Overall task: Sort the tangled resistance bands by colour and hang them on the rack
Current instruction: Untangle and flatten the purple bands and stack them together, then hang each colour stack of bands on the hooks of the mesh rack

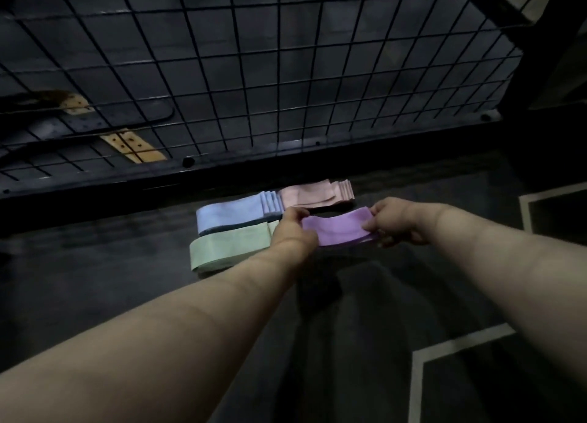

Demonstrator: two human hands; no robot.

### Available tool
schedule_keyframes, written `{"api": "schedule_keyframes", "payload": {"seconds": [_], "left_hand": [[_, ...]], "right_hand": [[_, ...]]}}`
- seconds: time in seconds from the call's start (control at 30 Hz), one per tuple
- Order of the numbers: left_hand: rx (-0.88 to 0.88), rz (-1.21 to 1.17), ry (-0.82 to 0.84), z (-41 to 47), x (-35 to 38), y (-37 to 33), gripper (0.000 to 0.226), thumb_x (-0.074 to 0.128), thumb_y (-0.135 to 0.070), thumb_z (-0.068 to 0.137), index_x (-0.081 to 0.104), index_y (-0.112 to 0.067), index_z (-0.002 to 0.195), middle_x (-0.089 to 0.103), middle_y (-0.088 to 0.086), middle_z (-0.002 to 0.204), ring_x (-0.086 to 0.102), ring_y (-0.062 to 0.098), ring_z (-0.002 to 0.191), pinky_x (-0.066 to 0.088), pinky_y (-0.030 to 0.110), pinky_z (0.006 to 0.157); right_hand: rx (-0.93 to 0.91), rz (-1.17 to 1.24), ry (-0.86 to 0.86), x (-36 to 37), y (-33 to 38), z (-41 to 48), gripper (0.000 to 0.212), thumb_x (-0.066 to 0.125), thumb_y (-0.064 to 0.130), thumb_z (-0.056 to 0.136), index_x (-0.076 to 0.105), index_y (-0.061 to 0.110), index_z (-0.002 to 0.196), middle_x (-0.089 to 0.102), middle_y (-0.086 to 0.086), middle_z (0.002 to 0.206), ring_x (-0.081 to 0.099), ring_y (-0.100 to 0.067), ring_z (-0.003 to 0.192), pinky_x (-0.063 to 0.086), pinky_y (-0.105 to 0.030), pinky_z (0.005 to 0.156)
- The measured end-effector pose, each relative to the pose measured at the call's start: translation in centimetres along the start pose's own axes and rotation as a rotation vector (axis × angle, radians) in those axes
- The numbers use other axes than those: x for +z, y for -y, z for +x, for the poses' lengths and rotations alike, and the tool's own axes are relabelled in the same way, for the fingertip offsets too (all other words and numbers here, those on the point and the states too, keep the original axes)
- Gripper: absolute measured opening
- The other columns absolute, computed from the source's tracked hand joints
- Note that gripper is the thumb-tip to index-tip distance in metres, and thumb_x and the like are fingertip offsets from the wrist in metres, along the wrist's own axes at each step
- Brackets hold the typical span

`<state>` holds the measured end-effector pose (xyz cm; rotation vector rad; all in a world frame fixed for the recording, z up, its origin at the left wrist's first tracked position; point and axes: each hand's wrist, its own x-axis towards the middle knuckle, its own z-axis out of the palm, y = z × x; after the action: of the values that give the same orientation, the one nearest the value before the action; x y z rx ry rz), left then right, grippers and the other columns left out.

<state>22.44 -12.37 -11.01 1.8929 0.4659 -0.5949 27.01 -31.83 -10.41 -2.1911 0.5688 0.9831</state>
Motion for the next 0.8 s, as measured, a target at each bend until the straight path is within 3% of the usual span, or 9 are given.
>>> {"api": "schedule_keyframes", "payload": {"seconds": [0.1, 0.2, 0.3, 0.43, 0.63, 0.8], "left_hand": [[0.014, 0.027, -0.067, 1.0, 1.3, 0.5, 0.045, 0.054, -0.010, 0.092, 0.047, -0.028, 0.133, 0.060, 0.006, 0.119, 0.063, 0.032, 0.105, 0.055, 0.045, 0.095], [-0.026, 0.087, -0.138, 2.0, 2.5, 1.0, 0.039, 0.054, -0.018, 0.098, 0.042, -0.015, 0.136, 0.059, 0.011, 0.126, 0.059, 0.032, 0.114, 0.046, 0.036, 0.100], [-0.063, 0.114, -0.162, 2.8, 3.5, 1.1, 0.033, 0.053, -0.021, 0.100, 0.043, -0.012, 0.130, 0.057, 0.013, 0.126, 0.057, 0.032, 0.108, 0.042, 0.035, 0.091], [-0.048, 0.240, -0.141, 4.0, 4.3, 1.3, 0.035, 0.052, -0.020, 0.099, 0.042, -0.014, 0.132, 0.057, 0.014, 0.129, 0.057, 0.035, 0.116, 0.043, 0.038, 0.091], [-0.063, 0.361, -0.146, 4.9, 4.7, 1.8, 0.029, 0.045, -0.017, 0.103, 0.045, -0.011, 0.131, 0.049, 0.015, 0.135, 0.055, 0.036, 0.120, 0.044, 0.043, 0.096], [-0.005, 0.584, -0.155, 4.5, 4.7, 1.8, 0.040, 0.049, -0.008, 0.098, 0.038, -0.016, 0.136, 0.037, 0.011, 0.135, 0.057, 0.033, 0.113, 0.046, 0.044, 0.083]], "right_hand": [[-0.053, 0.052, -0.075, 0.9, -1.6, 2.1, 0.007, 0.057, 0.005, 0.098, 0.061, 0.009, 0.093, 0.064, -0.016, 0.084, 0.062, -0.027, 0.073, 0.053, -0.036, 0.062], [-0.086, 0.030, -0.144, 1.5, -2.2, 3.5, 0.015, 0.060, 0.009, 0.095, 0.063, 0.007, 0.110, 0.068, -0.020, 0.103, 0.063, -0.027, 0.080, 0.059, -0.045, 0.078], [-0.103, -0.025, -0.212, 2.0, -1.9, 4.5, 0.027, 0.061, 0.010, 0.094, 0.062, 0.006, 0.120, 0.066, -0.018, 0.117, 0.062, -0.026, 0.091, 0.053, -0.038, 0.088], [-0.072, -0.068, -0.271, 2.7, -1.8, 5.5, 0.033, 0.059, 0.011, 0.095, 0.060, 0.004, 0.127, 0.062, -0.017, 0.129, 0.059, -0.032, 0.119, 0.044, -0.031, 0.098], [0.025, -0.131, -0.369, 3.6, -2.6, 6.1, 0.047, 0.060, 0.020, 0.092, 0.055, 0.008, 0.137, 0.050, -0.021, 0.140, 0.053, -0.038, 0.126, 0.044, -0.038, 0.108], [0.014, -0.142, -0.434, 3.8, -2.7, 6.2, 0.053, 0.062, 0.023, 0.091, 0.046, 0.008, 0.139, 0.043, -0.020, 0.142, 0.046, -0.038, 0.131, 0.041, -0.039, 0.109]]}}
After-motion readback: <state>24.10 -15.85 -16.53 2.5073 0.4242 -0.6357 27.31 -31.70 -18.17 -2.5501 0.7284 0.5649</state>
